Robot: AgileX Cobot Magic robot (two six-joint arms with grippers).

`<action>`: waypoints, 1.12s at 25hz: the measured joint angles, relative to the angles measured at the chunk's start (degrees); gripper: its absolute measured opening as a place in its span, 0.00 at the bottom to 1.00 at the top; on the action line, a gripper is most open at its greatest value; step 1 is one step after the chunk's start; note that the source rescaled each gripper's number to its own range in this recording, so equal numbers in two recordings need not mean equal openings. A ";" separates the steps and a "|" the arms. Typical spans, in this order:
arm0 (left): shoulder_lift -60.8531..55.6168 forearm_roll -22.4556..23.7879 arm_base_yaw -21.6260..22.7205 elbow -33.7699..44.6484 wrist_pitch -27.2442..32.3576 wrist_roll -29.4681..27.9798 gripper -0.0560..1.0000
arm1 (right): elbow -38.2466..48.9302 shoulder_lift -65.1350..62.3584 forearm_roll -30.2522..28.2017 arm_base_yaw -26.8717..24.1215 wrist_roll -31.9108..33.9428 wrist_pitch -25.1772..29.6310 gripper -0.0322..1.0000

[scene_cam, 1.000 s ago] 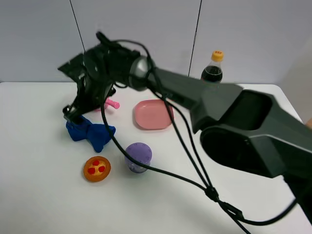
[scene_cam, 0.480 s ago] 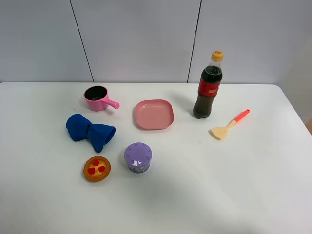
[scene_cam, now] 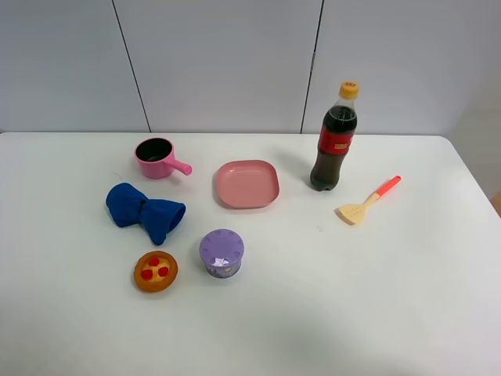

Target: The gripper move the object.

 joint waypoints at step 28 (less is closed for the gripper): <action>0.00 0.00 0.00 0.00 0.00 0.00 1.00 | 74.01 -63.42 25.33 -48.10 5.29 -7.15 1.00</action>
